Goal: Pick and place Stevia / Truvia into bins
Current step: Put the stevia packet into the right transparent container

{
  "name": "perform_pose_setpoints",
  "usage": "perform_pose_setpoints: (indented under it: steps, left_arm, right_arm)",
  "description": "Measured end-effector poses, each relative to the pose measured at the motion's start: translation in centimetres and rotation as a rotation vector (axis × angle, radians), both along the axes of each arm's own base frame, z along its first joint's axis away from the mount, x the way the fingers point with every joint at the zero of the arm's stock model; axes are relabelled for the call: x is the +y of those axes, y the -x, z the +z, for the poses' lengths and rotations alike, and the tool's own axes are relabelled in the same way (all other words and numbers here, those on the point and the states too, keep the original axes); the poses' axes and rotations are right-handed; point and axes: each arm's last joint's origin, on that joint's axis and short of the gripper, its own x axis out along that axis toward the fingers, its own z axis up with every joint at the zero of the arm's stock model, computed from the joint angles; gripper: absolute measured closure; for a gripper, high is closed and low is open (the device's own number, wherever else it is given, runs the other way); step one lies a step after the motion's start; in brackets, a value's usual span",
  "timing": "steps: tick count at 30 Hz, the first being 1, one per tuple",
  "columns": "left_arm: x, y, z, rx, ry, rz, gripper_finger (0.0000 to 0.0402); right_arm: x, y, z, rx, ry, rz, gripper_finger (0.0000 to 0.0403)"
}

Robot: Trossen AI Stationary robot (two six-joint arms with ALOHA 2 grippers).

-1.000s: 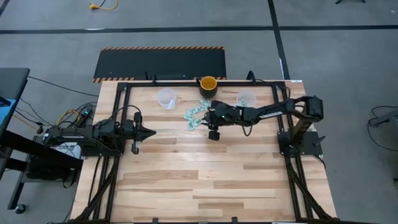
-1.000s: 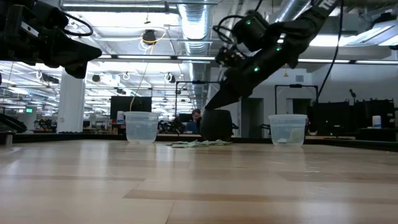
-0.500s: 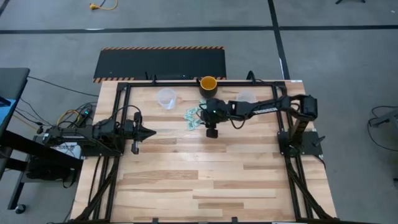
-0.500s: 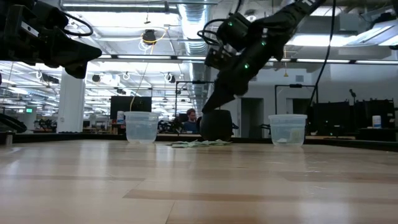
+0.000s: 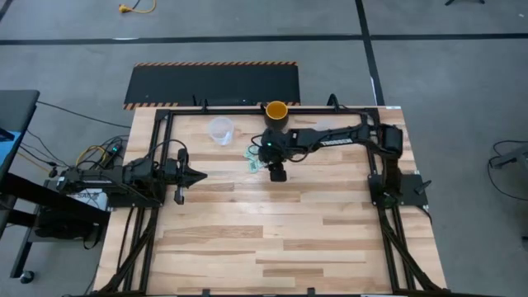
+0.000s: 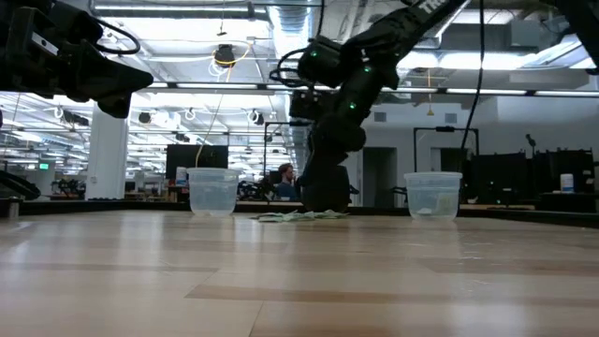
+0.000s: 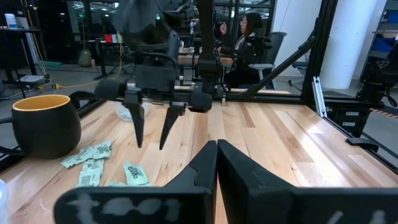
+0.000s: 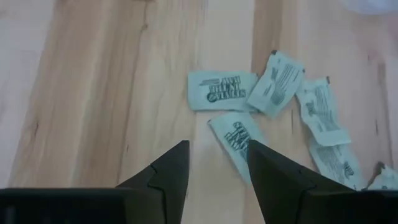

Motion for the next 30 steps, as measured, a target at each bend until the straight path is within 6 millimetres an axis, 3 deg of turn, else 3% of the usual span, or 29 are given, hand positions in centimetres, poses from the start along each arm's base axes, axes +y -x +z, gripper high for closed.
perform_pose_setpoints:
  steps: [9, 30]
  left_arm:
    - [0.0, 0.0, 0.0, 0.000, 0.000, 0.000, 0.0401]
    - [0.0, 0.0, 0.0, 0.000, 0.000, 0.001, 0.0401]
  right_arm:
    - [-0.5, -2.0, 0.3, 0.044, 0.028, 0.051, 0.0245]
    - [-0.7, -1.5, 0.0, 0.112, -0.004, -0.030, 0.0249]
